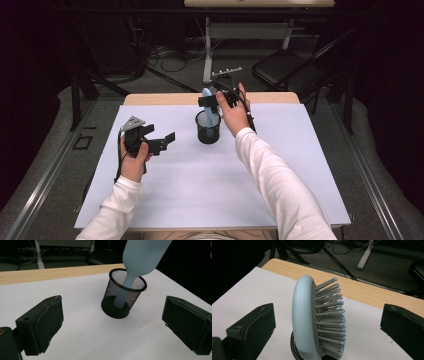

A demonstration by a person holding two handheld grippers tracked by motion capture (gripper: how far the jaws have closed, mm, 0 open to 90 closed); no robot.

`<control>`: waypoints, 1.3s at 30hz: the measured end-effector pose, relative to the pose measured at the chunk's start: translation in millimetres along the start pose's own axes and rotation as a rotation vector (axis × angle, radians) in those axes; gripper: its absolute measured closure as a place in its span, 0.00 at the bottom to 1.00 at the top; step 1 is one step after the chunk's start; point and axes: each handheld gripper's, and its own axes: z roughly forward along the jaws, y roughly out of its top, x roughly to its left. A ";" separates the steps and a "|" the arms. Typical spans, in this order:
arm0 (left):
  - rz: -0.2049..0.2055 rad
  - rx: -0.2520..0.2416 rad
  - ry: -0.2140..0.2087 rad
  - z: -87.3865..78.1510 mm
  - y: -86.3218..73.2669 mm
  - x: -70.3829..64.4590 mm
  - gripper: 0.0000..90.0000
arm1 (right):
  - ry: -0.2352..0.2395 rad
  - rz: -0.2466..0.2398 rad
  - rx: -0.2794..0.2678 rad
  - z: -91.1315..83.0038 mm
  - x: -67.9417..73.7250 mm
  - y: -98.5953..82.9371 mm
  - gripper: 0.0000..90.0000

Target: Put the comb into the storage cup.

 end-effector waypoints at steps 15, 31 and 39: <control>-0.004 0.003 -0.019 2.2 -0.2 -1.1 0.04 | -0.004 -0.008 -0.010 -4.9 -0.4 0.3 0.00; -0.007 0.001 -0.029 2.4 0.5 -2.2 0.03 | 0.014 -0.032 -0.033 -22.1 -1.7 0.9 0.00; 0.005 0.000 -0.035 -0.2 2.9 -3.2 0.03 | 0.050 -0.022 -0.062 -37.9 -5.5 2.7 0.00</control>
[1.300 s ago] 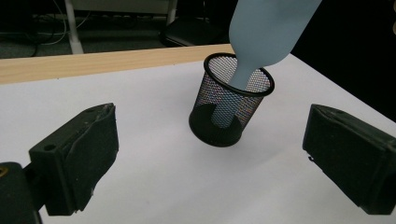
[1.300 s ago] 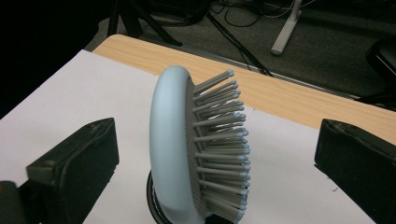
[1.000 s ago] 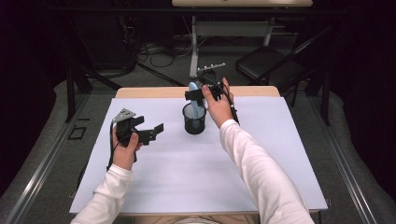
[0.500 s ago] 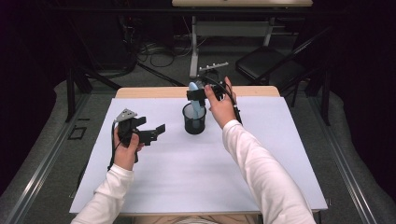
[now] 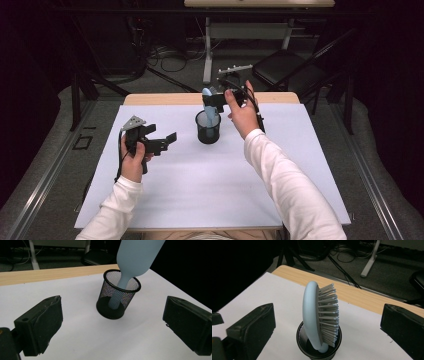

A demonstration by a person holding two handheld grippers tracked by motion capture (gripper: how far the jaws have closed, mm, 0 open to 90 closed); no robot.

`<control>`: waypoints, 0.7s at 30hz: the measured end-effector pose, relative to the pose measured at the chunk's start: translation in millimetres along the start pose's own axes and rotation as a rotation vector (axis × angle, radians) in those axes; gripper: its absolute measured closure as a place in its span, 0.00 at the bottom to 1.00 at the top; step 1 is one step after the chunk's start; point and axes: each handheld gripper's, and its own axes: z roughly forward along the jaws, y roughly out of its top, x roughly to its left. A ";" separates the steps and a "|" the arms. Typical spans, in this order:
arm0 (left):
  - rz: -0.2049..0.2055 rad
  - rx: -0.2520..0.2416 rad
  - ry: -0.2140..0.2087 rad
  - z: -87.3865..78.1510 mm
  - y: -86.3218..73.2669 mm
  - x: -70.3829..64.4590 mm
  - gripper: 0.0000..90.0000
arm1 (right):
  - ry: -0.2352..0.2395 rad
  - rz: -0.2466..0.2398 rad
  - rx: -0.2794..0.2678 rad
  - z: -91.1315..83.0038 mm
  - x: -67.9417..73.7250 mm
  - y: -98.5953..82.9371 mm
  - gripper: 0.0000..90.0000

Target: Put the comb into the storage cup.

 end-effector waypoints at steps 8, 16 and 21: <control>-0.001 0.010 -0.002 -2.7 2.9 0.2 0.03 | 0.049 -0.007 -0.004 -17.6 -3.2 -0.3 0.00; -0.003 0.003 -0.008 -8.4 7.0 0.8 0.03 | 0.089 -0.033 -0.004 -37.2 -4.6 -8.3 0.00; -0.001 -0.001 -0.005 -9.6 8.1 0.1 0.03 | 0.100 -0.048 -0.001 -46.5 -5.9 -16.0 0.00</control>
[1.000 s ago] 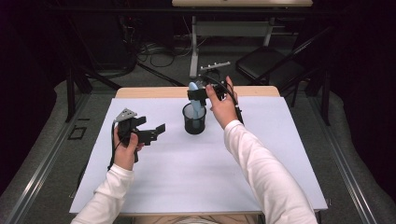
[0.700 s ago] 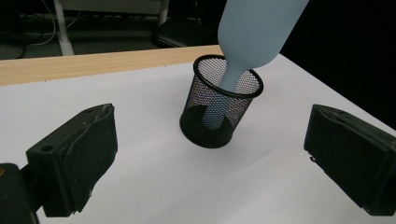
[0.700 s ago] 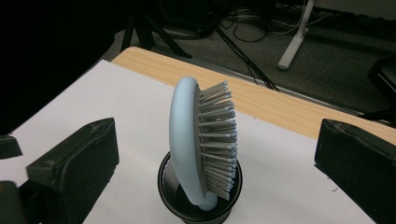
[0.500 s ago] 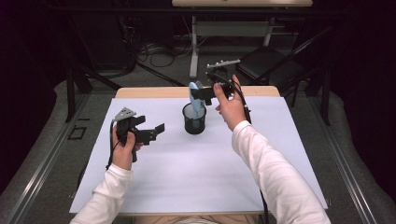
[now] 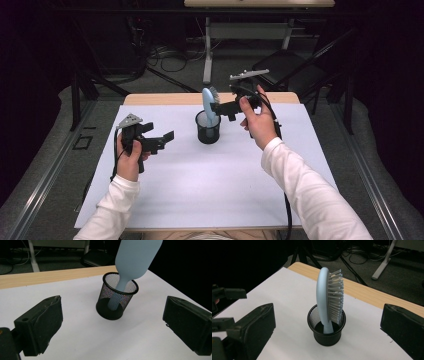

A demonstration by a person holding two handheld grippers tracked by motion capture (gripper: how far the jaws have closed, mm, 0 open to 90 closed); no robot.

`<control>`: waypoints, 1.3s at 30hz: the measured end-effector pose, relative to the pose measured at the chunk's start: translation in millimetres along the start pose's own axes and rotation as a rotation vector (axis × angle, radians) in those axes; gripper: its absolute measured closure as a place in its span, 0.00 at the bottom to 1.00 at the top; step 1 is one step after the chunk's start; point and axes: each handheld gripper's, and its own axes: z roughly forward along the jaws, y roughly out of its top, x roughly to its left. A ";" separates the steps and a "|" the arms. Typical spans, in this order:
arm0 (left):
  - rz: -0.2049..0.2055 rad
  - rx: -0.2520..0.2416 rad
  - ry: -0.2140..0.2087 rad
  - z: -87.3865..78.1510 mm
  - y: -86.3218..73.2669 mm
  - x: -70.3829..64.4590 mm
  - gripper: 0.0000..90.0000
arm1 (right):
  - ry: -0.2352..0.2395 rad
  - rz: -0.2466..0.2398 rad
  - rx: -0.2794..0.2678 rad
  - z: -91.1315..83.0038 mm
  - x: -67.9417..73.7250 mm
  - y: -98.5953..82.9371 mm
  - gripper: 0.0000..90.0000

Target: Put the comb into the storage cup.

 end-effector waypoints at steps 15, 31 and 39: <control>0.003 0.000 -0.008 -2.2 2.1 -0.5 0.03 | 0.038 -0.016 -0.020 -30.9 0.4 -32.5 0.00; 0.056 0.018 -0.031 -7.9 4.0 -2.0 0.03 | 0.002 0.007 -0.039 -53.6 -21.5 -89.2 0.00; 0.075 0.036 -0.037 -13.4 -5.1 1.1 0.03 | -0.036 0.034 -0.057 -59.6 -32.8 -120.4 0.00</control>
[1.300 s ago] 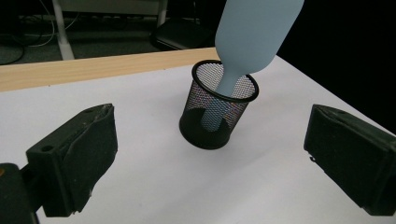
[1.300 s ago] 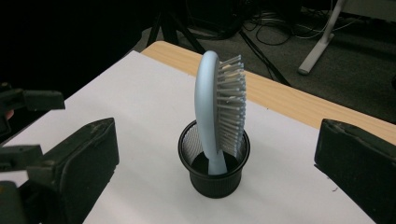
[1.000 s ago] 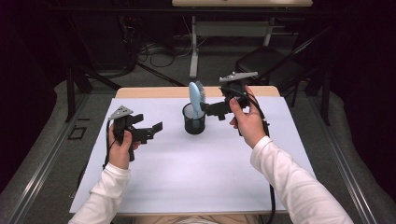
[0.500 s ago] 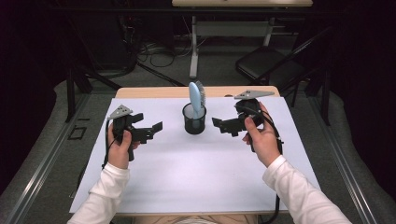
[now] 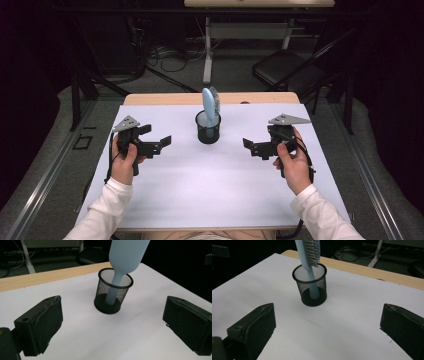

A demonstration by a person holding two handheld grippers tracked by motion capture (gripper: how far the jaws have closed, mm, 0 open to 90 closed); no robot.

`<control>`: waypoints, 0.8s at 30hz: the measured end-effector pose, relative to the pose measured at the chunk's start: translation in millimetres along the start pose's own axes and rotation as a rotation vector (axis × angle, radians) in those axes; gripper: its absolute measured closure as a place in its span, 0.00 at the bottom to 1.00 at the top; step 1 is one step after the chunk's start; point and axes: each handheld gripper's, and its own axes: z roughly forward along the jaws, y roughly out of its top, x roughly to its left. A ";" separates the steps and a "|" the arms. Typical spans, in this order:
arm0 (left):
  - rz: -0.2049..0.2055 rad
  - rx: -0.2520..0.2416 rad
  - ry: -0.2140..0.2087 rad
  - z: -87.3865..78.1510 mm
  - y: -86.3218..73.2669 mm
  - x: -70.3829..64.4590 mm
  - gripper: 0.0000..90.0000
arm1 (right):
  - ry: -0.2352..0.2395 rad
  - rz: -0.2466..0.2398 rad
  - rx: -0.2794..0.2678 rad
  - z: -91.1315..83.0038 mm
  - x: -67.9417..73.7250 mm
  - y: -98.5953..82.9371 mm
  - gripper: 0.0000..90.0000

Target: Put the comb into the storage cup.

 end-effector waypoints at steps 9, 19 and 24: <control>0.009 0.025 -0.001 -6.9 -18.6 1.7 0.03 | -0.036 0.040 -0.011 -5.8 -9.0 -46.3 0.00; -0.002 0.037 0.016 -10.9 -43.3 10.4 0.03 | -0.120 0.044 -0.003 -6.8 -21.3 -90.0 0.01; -0.007 0.026 0.021 -11.6 -52.3 15.6 0.03 | -0.127 0.064 0.014 -5.0 -25.0 -102.5 0.01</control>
